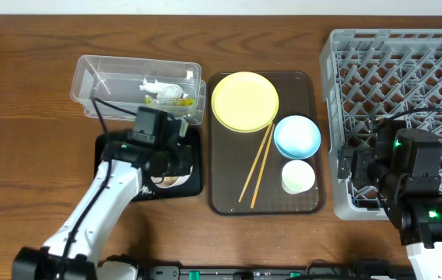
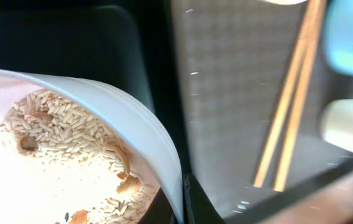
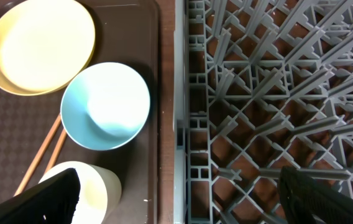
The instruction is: Sort waste into correct bins and load items into the dishwasher rack
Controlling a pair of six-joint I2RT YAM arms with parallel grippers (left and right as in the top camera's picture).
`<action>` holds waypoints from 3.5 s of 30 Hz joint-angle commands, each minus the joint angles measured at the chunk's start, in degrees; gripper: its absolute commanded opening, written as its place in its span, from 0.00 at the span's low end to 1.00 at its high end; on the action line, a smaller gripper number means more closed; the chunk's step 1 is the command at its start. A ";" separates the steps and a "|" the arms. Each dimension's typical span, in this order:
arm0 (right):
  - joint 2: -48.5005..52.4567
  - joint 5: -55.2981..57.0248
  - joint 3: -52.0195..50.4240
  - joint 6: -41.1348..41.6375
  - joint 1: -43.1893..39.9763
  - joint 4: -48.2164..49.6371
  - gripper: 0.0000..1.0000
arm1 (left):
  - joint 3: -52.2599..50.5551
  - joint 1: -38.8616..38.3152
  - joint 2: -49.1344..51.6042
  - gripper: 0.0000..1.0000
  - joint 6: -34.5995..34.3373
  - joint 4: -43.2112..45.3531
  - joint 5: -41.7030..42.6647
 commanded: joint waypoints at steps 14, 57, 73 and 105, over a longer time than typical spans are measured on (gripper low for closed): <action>-0.15 -0.24 1.18 -0.31 -0.59 -0.02 0.99 | -0.59 21.73 3.06 0.06 5.42 0.42 42.88; -0.15 -0.24 1.18 -0.31 -0.59 -0.24 0.99 | -0.57 35.69 24.41 0.06 -32.74 10.16 64.74; -0.15 -0.24 1.16 -0.31 -0.59 -0.22 0.99 | -0.57 34.86 17.99 0.06 -37.38 24.37 64.76; -0.15 -0.22 1.16 -0.31 -0.59 -0.22 0.99 | 6.21 -4.57 2.03 0.06 -22.27 26.95 14.67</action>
